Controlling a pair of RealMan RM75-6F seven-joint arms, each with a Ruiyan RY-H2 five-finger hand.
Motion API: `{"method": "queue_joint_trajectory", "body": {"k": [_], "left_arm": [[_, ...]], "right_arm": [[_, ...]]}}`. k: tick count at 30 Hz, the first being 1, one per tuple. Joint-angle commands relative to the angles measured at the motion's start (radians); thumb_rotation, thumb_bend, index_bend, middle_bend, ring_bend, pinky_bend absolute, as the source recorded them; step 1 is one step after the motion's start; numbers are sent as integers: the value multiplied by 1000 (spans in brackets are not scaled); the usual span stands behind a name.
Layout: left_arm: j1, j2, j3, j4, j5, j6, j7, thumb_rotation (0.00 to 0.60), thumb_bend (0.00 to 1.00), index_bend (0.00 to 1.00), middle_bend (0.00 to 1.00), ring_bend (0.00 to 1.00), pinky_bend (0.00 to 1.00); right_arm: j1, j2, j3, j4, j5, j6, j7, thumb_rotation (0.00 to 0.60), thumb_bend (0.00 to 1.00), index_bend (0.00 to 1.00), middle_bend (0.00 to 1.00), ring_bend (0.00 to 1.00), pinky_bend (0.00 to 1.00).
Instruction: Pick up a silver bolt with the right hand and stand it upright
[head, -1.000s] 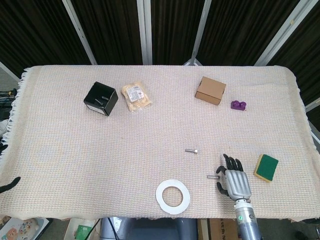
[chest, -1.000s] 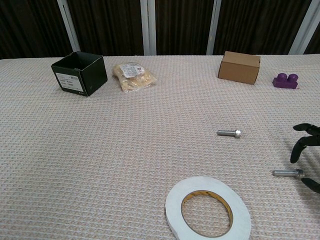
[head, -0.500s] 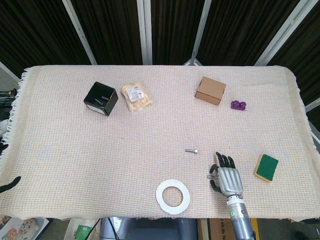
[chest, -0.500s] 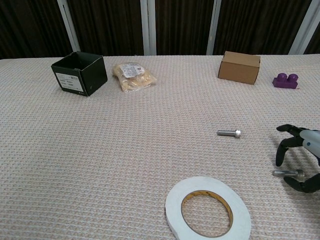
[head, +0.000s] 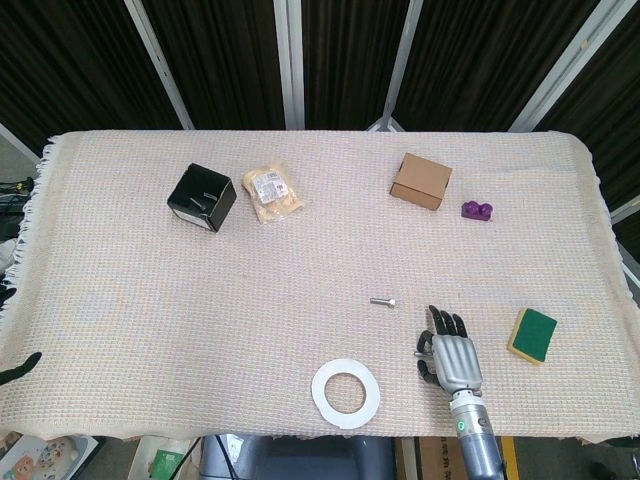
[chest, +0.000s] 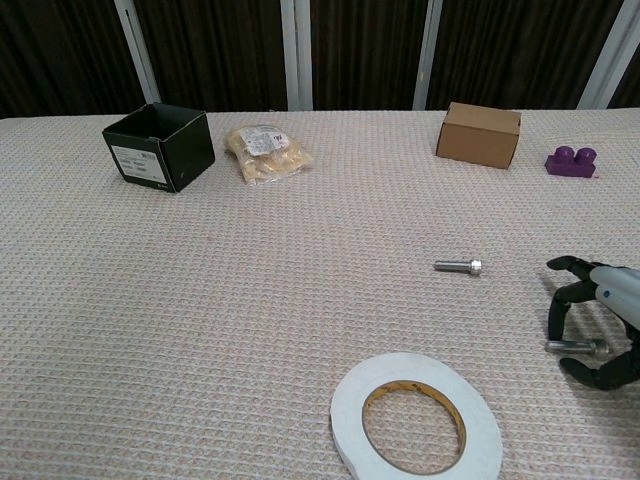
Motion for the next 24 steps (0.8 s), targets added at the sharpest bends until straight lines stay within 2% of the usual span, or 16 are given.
{"method": "queue_joint_trajectory", "body": {"k": [1,24], "left_arm": [[0,0,-1,0,-1,1,0,600,147,179,143,7,48],[-2,-2,-1,-1,-3,-2,7,600,147,178,143,7,48]], "right_arm": [[3,-4,0,4,2,-1,2,600,354,539,0,55,9],[20,-10,0,6,20,5,14,600,364,583,0,68,11]]}}
